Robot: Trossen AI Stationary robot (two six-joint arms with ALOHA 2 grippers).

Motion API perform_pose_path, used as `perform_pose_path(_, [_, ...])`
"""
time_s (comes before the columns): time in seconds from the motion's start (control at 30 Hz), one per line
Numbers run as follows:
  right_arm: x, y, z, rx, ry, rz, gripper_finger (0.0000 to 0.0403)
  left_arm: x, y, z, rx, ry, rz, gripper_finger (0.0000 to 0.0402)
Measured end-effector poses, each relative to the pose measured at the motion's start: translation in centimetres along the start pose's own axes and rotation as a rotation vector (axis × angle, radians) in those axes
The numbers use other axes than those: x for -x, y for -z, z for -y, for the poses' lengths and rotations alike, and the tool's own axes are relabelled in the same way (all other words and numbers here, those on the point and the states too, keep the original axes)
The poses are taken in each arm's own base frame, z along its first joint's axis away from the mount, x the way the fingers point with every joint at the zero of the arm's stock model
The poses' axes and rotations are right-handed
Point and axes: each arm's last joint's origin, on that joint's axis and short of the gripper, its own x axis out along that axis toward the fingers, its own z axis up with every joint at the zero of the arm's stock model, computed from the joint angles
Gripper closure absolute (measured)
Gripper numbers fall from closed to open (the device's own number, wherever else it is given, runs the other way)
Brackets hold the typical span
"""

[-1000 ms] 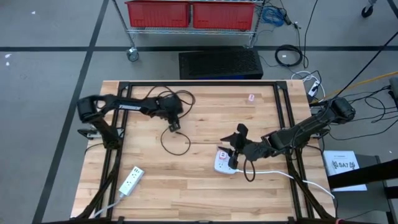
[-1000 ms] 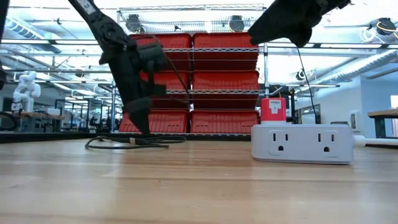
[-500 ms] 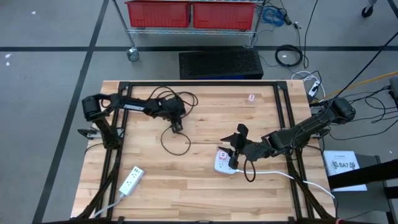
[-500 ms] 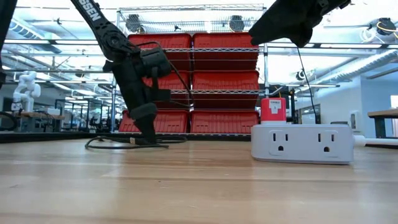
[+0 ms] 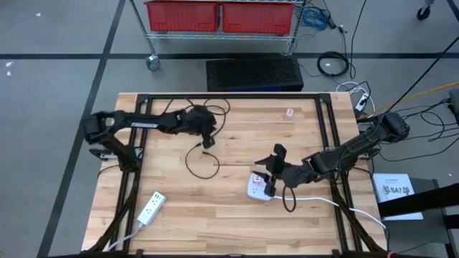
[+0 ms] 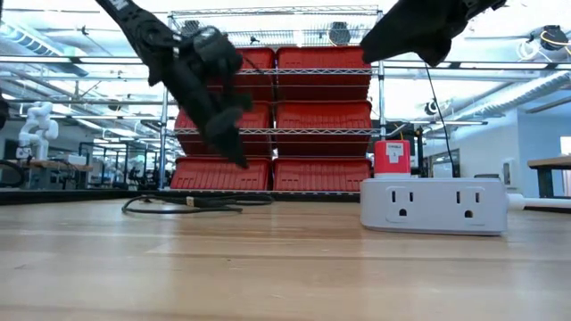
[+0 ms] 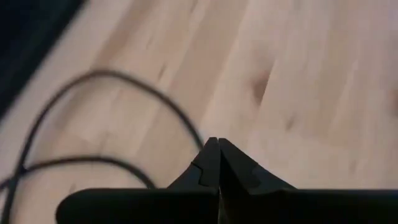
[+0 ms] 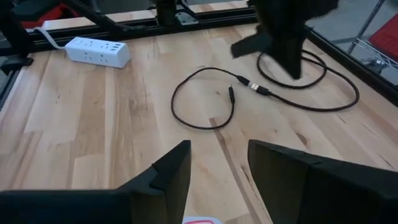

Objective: Insert USB
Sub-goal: Insert the top black USB cable into the red charger adapter

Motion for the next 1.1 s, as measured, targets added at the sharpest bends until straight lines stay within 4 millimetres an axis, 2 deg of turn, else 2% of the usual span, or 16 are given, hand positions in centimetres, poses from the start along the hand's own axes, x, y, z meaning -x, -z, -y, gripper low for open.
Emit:
perform_pose_path(0.17, [0.2,0.1,-0.2,-0.028,-0.005,-0.001,0.0250,2.6,-2.0,0.7,0.005,0.030,0.172,0.0401])
perform_pose_path(0.3, [0.2,0.3,-0.2,-0.065,-0.002,-0.006,0.0250,2.8,-1.1,0.1,0.004,-0.055,0.072,0.0401])
perform_pose_path(0.47, [-0.2,0.0,0.3,-0.071,0.005,0.005,0.0250,1.3,1.3,-1.2,-0.030,-0.148,-0.162,0.0381])
perform_pose_path(0.6, [-0.7,-0.2,1.0,-0.075,0.023,-0.005,0.0250,0.4,2.0,-2.7,-0.032,-0.248,-0.221,0.0355])
perform_pose_path(0.73, [-1.1,-0.4,1.6,-0.087,0.034,-0.010,0.0250,-0.8,3.5,-3.5,-0.015,-0.217,-0.340,0.0358])
perform_pose_path(0.83, [-1.4,-0.5,2.0,-0.111,0.033,-0.018,0.0253,-1.9,4.8,-3.4,-0.010,-0.166,-0.434,0.0378])
perform_pose_path(0.9, [-1.5,-0.6,2.2,-0.124,0.042,-0.017,0.0258,-2.6,4.9,-3.1,0.007,-0.136,-0.434,0.0393])
perform_pose_path(1.1, [-1.7,-0.7,2.6,-0.132,0.056,-0.017,0.0270,-3.6,4.7,-1.8,-0.014,-0.076,-0.385,0.0392])
